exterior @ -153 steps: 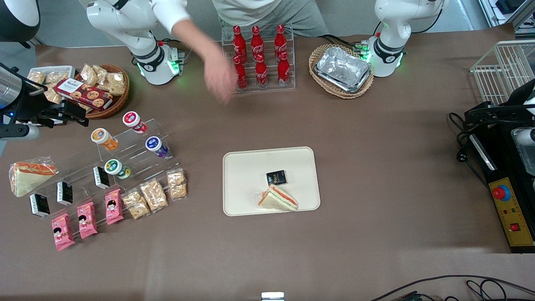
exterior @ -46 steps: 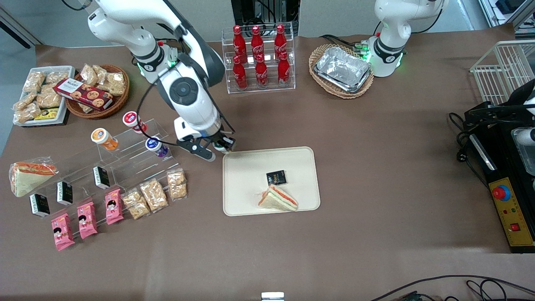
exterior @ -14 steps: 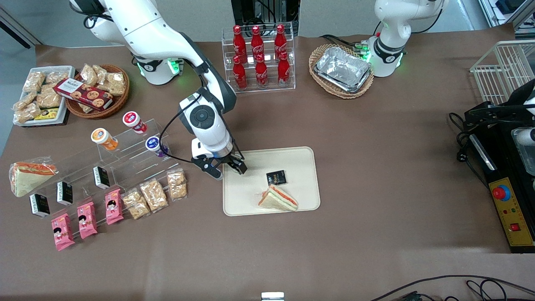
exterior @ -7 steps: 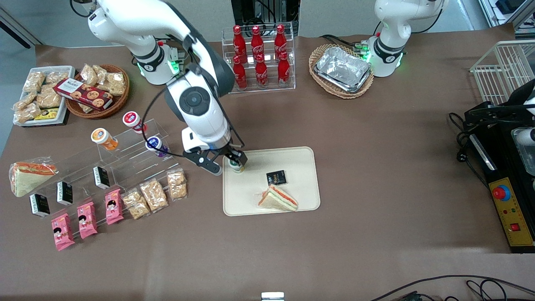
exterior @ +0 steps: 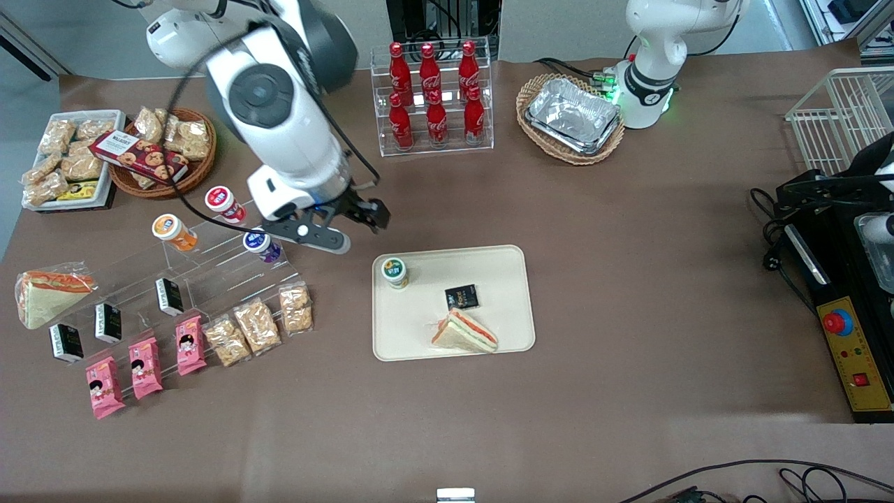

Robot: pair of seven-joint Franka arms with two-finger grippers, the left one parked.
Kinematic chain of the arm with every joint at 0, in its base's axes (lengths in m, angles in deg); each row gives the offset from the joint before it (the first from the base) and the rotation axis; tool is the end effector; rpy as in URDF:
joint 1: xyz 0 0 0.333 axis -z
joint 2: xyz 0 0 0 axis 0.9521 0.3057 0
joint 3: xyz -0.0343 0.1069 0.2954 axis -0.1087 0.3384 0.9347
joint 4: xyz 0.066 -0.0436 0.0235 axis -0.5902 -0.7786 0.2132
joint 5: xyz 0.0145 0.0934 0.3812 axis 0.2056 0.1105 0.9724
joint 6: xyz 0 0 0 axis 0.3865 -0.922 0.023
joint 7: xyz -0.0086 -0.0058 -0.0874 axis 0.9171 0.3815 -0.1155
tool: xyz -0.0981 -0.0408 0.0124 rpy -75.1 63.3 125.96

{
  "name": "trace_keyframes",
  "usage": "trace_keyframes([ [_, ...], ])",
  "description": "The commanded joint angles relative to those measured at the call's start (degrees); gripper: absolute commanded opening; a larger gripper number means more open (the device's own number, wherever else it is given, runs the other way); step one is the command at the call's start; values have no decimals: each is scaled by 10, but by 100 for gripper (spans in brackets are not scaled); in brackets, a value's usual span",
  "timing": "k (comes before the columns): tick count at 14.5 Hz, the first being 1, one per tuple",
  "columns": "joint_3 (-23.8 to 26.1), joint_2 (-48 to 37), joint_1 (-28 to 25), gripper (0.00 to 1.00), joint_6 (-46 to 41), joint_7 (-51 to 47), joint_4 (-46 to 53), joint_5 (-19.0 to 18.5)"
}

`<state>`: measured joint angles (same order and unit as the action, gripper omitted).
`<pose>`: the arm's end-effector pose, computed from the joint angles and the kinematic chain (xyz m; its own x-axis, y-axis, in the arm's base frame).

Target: Place green gum on tray

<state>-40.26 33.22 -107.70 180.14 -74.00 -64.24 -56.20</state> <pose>0.5234 0.3408 0.5346 0.9630 -0.2603 -0.0691 -0.2618 -0.9650 -0.0126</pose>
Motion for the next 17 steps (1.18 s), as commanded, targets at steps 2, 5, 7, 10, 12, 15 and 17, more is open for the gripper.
trace_keyframes([
  [2,-16,-80,50,100,-87,237,-1,1],
  [5,-24,-128,100,100,-87,313,-32,-3],
  [7,-24,-145,145,100,-86,380,-48,-4],
  [10,-19,-164,240,100,-63,493,-79,-9],
  [12,-6,-160,305,100,-65,554,-78,-10],
  [15,43,-144,386,100,-69,567,-71,-15],
  [17,47,-145,394,100,-69,561,-66,-9],
])
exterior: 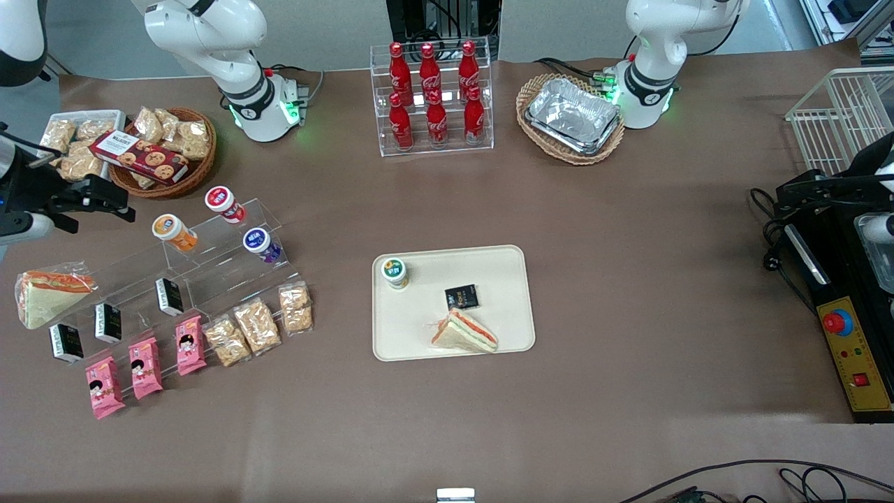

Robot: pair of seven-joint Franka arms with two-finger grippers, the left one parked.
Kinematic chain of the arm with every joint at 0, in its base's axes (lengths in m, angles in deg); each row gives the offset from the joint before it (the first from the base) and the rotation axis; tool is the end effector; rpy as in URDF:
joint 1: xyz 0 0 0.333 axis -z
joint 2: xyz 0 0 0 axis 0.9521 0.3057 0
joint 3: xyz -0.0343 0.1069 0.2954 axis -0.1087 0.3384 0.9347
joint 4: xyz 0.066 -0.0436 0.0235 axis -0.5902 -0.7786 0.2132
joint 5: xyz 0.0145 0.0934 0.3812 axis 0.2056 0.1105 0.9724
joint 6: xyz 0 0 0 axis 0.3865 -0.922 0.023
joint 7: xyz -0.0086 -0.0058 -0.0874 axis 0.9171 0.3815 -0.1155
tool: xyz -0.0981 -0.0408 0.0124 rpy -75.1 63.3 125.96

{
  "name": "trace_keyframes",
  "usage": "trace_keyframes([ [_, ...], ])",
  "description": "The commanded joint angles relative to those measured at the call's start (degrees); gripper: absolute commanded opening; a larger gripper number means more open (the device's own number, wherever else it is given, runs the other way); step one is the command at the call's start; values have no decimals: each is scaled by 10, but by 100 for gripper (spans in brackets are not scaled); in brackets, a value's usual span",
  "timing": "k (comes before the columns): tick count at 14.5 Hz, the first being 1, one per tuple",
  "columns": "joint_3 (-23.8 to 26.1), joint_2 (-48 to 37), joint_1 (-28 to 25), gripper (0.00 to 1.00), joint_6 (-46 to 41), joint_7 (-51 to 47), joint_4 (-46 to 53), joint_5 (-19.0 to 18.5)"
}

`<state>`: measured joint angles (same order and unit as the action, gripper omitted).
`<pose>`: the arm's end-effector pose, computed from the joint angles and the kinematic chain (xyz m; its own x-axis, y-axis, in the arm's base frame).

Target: Place green gum on tray

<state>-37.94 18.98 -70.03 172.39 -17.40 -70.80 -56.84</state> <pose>0.5415 -0.0241 0.6142 0.9929 0.1158 -0.0283 0.1136 -0.9912 -0.0678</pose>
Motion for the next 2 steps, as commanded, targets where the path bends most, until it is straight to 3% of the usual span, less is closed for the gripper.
trace_keyframes([
  [1,24,-3,16,100,8,-15,0,0],
  [2,24,-2,13,100,8,-37,0,0],
])
